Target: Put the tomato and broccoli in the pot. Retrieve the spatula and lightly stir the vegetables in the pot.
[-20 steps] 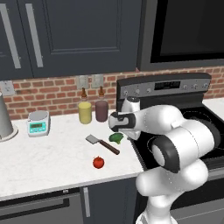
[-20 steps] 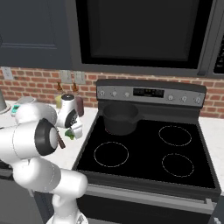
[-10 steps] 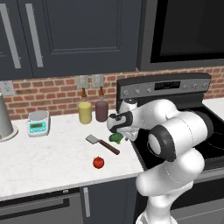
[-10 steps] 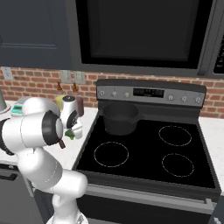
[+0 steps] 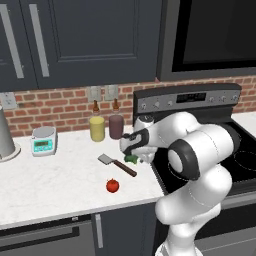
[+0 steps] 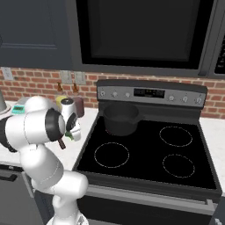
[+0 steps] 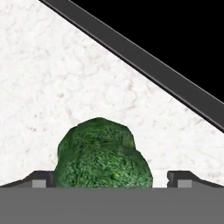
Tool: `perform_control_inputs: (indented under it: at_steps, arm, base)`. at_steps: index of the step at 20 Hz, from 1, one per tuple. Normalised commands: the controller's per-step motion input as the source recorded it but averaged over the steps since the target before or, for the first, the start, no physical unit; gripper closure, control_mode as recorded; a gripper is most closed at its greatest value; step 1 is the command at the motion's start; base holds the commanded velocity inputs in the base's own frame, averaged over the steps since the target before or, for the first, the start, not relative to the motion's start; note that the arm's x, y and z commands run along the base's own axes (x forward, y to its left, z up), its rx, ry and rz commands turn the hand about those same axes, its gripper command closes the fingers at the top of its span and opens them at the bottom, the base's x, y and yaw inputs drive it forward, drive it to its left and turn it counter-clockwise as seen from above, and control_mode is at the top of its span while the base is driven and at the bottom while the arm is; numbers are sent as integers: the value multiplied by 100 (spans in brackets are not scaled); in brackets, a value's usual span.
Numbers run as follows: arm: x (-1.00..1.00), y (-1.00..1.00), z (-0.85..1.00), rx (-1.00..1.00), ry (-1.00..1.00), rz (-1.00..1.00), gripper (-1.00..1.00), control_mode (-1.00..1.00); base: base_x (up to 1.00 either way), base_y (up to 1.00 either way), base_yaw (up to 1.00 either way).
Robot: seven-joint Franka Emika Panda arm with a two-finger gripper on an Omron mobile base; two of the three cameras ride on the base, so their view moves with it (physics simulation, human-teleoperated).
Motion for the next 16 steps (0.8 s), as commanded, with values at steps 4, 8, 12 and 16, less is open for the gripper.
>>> perform_control_inputs:
  at_steps: [4,8,12,16]
  arm:
    - [-1,8,-13,0,-1,-4,100,-100]
    - [-38,-8,9,0,-8,-4,100,-100]
    - [-83,-45,72,0,-18,-2,100,-100]
    - [-84,-64,100,3,-21,-1,100,-100]
  base:
    - [0,0,0]
    - [0,0,0]
    - [0,0,0]
    - [0,0,0]
